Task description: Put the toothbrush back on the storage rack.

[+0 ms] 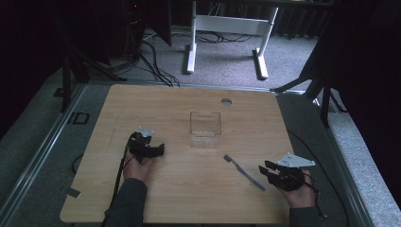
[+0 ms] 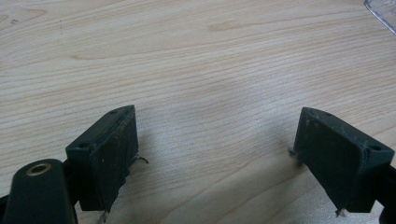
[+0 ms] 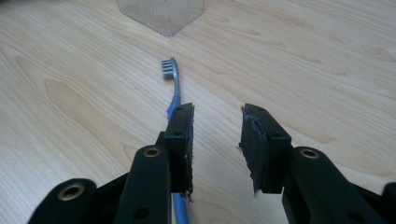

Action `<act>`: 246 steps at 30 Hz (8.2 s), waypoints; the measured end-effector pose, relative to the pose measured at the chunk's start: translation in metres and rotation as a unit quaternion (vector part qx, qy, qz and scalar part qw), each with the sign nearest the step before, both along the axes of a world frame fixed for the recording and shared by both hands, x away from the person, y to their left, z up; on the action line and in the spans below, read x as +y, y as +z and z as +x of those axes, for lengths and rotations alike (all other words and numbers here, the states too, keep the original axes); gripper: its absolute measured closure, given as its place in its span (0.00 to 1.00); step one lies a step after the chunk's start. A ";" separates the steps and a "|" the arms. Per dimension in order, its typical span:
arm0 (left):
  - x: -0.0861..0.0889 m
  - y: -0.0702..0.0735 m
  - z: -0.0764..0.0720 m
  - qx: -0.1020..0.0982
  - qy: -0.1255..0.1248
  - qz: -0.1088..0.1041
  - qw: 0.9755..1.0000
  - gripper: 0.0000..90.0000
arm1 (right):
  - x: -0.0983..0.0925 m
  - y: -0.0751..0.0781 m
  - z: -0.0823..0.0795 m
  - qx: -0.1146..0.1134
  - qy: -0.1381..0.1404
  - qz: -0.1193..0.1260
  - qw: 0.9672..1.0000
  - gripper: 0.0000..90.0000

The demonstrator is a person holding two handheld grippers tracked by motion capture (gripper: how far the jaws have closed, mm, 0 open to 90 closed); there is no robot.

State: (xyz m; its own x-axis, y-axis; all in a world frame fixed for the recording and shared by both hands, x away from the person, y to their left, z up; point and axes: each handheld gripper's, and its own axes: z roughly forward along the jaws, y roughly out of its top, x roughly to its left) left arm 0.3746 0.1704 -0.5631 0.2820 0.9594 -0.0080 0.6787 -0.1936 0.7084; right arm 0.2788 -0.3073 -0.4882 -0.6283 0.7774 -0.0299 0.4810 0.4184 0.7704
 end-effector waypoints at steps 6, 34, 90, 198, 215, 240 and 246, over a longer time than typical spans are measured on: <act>-0.001 0.000 -0.001 0.000 0.006 0.000 1.000 0.16 | 0.007 0.003 0.002 0.004 0.009 -0.013 1.000 0.65; 0.000 0.000 -0.003 0.001 -0.001 0.001 1.000 0.16 | 0.036 0.020 0.015 0.035 0.040 -0.074 0.996 0.75; 0.000 0.000 -0.003 0.000 -0.001 0.001 1.000 0.16 | 0.074 0.025 0.048 0.124 0.102 -0.135 0.978 0.72; 0.001 0.000 -0.003 0.001 -0.001 0.001 1.000 0.16 | 0.102 -0.013 0.091 0.269 0.103 -0.238 0.928 0.78; 0.000 0.000 -0.003 0.000 -0.001 0.000 1.000 0.16 | 0.106 -0.022 0.091 0.277 0.111 -0.265 0.917 0.80; 0.001 0.000 -0.003 0.001 -0.001 0.001 1.000 0.16 | 0.111 -0.028 0.093 0.288 0.111 -0.287 0.907 0.86; 0.001 0.000 -0.003 0.001 -0.001 0.001 1.000 0.16 | 0.112 -0.028 0.093 0.288 0.109 -0.291 0.906 0.90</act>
